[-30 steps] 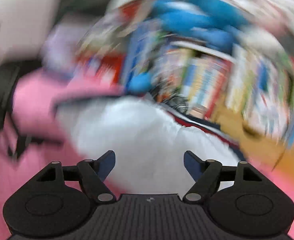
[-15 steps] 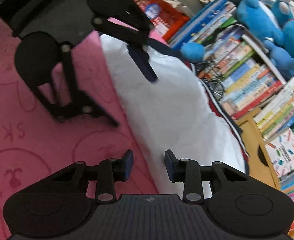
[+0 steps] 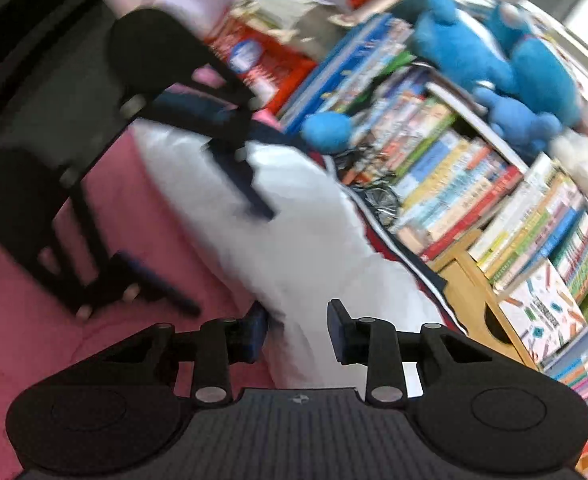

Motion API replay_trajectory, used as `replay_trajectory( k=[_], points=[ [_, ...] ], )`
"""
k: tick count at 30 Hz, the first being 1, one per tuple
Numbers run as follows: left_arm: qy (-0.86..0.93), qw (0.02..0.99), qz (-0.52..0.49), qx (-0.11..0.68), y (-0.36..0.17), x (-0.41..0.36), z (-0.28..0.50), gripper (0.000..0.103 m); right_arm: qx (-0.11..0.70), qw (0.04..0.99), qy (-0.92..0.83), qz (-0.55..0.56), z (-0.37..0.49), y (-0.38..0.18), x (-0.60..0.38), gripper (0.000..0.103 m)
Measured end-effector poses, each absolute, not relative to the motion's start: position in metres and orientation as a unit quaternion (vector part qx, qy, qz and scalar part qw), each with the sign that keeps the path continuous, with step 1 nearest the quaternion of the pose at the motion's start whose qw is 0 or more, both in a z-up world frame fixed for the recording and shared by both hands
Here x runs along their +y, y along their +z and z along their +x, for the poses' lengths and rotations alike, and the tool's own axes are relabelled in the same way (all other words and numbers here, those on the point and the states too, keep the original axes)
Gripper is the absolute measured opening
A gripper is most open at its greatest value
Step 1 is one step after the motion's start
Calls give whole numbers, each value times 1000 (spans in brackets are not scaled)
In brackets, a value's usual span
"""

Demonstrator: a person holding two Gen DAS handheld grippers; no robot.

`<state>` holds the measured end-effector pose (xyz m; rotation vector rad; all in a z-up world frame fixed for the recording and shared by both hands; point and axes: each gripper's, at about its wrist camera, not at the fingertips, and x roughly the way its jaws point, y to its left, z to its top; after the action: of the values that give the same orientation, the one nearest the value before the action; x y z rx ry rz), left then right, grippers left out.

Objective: Fold clothes

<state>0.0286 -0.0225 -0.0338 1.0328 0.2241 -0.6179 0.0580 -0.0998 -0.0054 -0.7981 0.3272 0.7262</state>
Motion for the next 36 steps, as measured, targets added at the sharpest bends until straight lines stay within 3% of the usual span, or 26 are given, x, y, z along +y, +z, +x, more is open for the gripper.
replay_trajectory(
  k=[2,5,8,13,17,20,27,31,36],
  points=[
    [-264,828,484,109,-35,-25,38,72,155,855,342,-358,65,2,-103,33],
    [-225,839,482,115,-39,-27,50,54,154,848,353,-364,61,4,-106,33],
    [-217,846,471,125,-40,-24,57,44,146,826,364,-405,46,-7,-105,37],
    [-215,839,484,126,-42,-25,55,39,132,799,355,-466,41,-32,-87,42],
    [-189,838,489,148,-45,-9,62,34,135,811,279,-497,63,-50,-78,26],
    [-146,846,477,190,-48,22,79,16,149,817,229,-508,79,-56,-98,22],
    [-60,867,433,240,-51,71,100,16,189,814,129,-534,98,-64,-170,20],
    [-31,881,418,217,-34,66,98,14,175,815,101,-543,95,-66,-169,12],
    [-10,909,380,170,14,77,77,12,136,833,77,-530,85,-31,-168,9]
  ],
)
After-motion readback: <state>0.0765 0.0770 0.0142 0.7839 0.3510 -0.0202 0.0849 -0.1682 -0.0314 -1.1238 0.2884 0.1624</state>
